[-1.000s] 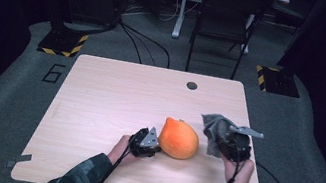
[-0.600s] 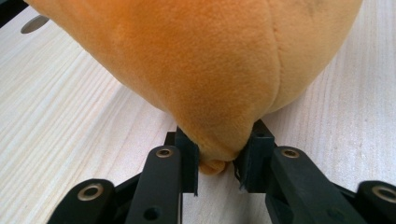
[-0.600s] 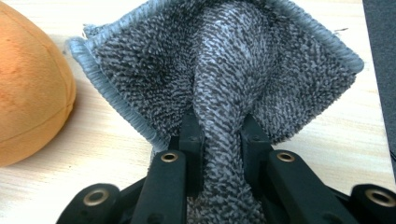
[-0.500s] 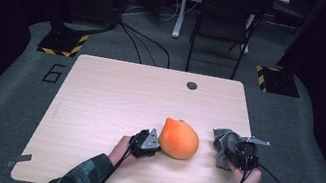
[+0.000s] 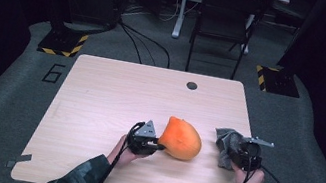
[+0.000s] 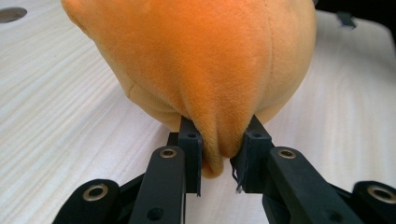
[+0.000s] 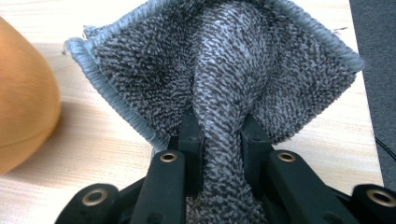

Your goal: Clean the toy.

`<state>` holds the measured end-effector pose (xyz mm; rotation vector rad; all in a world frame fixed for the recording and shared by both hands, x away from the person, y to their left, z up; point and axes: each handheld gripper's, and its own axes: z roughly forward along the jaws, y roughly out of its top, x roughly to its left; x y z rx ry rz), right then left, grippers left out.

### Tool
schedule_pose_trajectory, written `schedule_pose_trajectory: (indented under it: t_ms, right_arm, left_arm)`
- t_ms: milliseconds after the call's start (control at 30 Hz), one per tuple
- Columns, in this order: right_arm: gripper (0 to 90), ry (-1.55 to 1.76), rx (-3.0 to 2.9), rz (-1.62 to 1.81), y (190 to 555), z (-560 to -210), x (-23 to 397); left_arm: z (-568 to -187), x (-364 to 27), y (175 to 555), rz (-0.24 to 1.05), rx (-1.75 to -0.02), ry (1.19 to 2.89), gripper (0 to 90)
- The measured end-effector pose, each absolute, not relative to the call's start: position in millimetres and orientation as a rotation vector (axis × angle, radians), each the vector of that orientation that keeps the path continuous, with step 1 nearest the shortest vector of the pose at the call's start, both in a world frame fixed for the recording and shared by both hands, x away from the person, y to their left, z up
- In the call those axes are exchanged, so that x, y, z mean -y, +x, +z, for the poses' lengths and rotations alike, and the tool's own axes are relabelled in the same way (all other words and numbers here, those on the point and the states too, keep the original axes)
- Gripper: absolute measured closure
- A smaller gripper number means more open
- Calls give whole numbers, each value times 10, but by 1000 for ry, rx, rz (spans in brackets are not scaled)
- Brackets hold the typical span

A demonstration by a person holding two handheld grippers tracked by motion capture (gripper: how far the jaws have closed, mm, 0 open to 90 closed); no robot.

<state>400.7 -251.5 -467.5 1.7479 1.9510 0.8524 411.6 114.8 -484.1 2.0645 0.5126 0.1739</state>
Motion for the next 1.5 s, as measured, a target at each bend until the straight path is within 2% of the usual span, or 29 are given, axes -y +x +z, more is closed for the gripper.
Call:
schedule_pose_trajectory:
  t_ms: [267,500,633,867,1033,1100,1233,1333,1500]
  right_arm:
    - [751,1740,-1968,848,4024,-4695,2453]
    - [750,1704,-1977,863,4030,-4678,2403]
    - [750,1663,-1986,916,4023,-4575,2290]
    - [740,1505,-2054,1118,3917,-4165,1790]
    - [740,1348,-2150,1245,3845,-3890,1221]
    - [733,1296,-2200,1253,3862,-3907,983]
    - [723,1284,-2266,1152,3985,-4175,762]
    - [725,1296,-2269,1141,4052,-4340,812]
    - [720,1289,-2243,1100,4023,-4309,926]
  left_arm:
    - [-4720,-1234,4071,97,-662,2000,749]
    - [-4894,-1289,4022,32,-846,1916,743]
    - [-4955,-1270,4003,38,-852,1935,742]
    - [-4977,-1286,4017,53,-849,1942,739]
    - [-4977,-1274,3999,50,-839,1959,731]
    - [-4980,-1267,3995,63,-830,1968,727]
    - [-5015,-1256,3995,86,-831,2004,715]
    - [-5073,-1270,4012,64,-843,2002,710]
    - [-5067,-1263,4011,64,-821,2014,708]
